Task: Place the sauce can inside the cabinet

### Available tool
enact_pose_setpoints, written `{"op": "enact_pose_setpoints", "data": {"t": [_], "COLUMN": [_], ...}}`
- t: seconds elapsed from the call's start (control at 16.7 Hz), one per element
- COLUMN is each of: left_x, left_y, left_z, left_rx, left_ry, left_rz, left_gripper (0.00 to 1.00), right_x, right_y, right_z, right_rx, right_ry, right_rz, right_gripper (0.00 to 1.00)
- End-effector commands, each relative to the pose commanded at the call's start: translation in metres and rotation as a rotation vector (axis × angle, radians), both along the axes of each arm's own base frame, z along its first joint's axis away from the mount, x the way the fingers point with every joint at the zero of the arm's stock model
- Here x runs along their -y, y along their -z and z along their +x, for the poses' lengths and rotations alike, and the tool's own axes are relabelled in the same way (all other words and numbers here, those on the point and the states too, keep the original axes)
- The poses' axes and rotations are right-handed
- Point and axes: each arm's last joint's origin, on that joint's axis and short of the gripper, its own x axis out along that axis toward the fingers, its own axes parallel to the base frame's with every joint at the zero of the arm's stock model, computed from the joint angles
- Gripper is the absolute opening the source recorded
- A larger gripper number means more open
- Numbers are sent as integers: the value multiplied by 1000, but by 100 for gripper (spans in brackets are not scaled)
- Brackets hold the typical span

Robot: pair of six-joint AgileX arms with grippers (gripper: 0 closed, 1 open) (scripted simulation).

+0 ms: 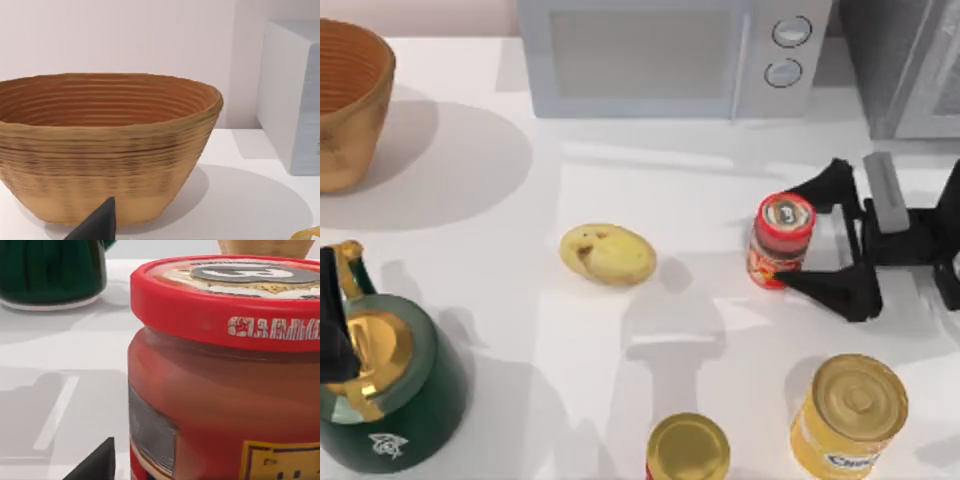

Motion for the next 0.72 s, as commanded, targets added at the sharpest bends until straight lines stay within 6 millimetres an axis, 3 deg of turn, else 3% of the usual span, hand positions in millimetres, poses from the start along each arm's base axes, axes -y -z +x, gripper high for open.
{"op": "enact_pose_setpoints", "data": {"t": [0.3, 0.6, 0.72], "left_x": [0, 0, 0], "left_y": [0, 0, 0], "left_z": [0, 0, 0], "left_rx": [0, 0, 0], "left_ry": [0, 0, 0], "left_rz": [0, 0, 0], "left_gripper": [100, 100, 100], "right_x": [-25, -26, -26], "right_y": [-5, -5, -5], "right_z": [-10, -11, -11], "right_rx": [-4, -5, -5], "right_ry": [0, 0, 0], "right_rz": [16, 17, 17], "right_gripper": [100, 100, 85]}}
